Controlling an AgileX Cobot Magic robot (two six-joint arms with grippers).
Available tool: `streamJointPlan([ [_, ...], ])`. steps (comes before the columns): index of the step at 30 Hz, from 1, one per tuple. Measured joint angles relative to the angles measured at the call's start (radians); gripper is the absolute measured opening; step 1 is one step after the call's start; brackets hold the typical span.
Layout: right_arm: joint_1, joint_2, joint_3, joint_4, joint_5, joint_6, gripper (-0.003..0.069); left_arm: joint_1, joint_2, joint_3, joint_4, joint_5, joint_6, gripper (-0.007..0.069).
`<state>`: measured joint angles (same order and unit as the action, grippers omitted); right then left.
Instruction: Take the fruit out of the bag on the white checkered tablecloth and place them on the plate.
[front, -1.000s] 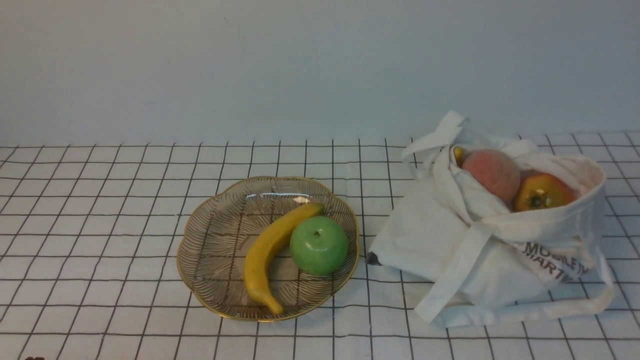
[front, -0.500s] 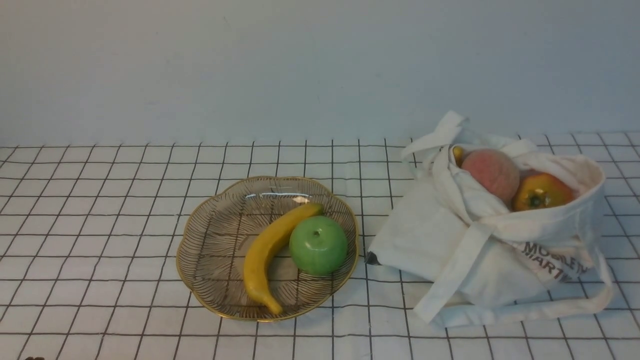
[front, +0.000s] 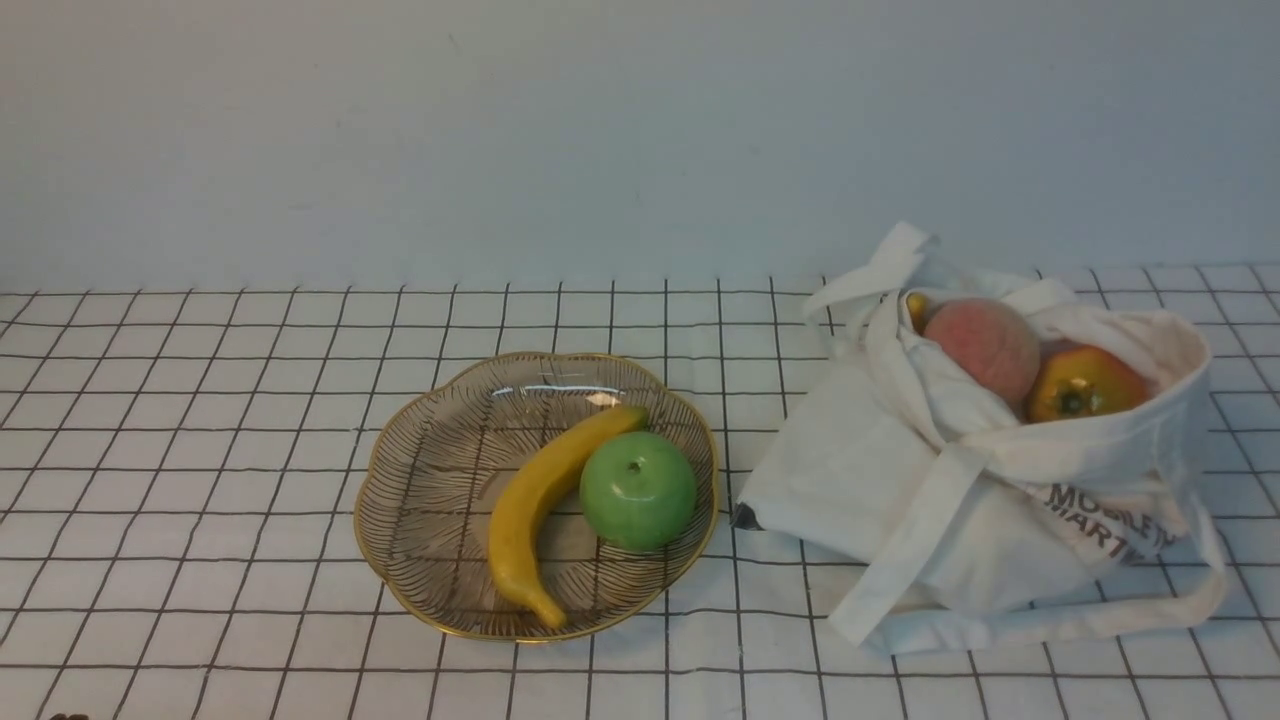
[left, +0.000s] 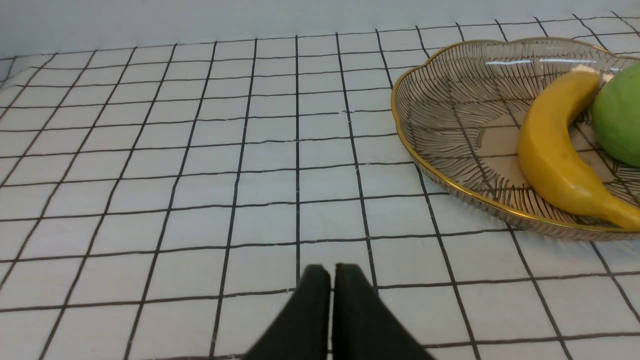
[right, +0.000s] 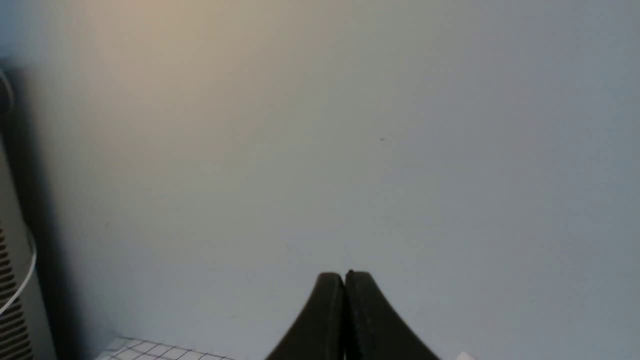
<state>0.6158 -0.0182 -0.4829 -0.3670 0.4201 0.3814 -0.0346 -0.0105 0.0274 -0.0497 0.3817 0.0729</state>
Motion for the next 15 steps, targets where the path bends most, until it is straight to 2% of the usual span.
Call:
streamJointPlan([
  [1, 0.000, 0.000, 0.003, 0.053, -0.008, -0.069, -0.0014, 0.000, 0.000, 0.000, 0.000, 0.000, 0.000, -0.0008],
  [2, 0.000, 0.000, 0.004, 0.134, -0.014, -0.189, -0.0014, 0.000, 0.000, 0.000, 0.000, 0.000, 0.000, -0.0008],
  [6, 0.000, 0.000, 0.004, 0.340, -0.018, -0.441, -0.0014, 0.000, 0.000, 0.000, 0.000, 0.000, 0.000, -0.0008],
  [9, 0.000, 0.000, 0.004, 0.404, -0.020, -0.510, -0.0014, 0.000, 0.000, 0.000, 0.000, 0.000, 0.000, -0.0008],
  [15, -0.005, 0.000, 0.025, 0.419, -0.027, -0.531, -0.0014, 0.000, 0.000, 0.000, 0.000, 0.000, 0.000, -0.0008],
])
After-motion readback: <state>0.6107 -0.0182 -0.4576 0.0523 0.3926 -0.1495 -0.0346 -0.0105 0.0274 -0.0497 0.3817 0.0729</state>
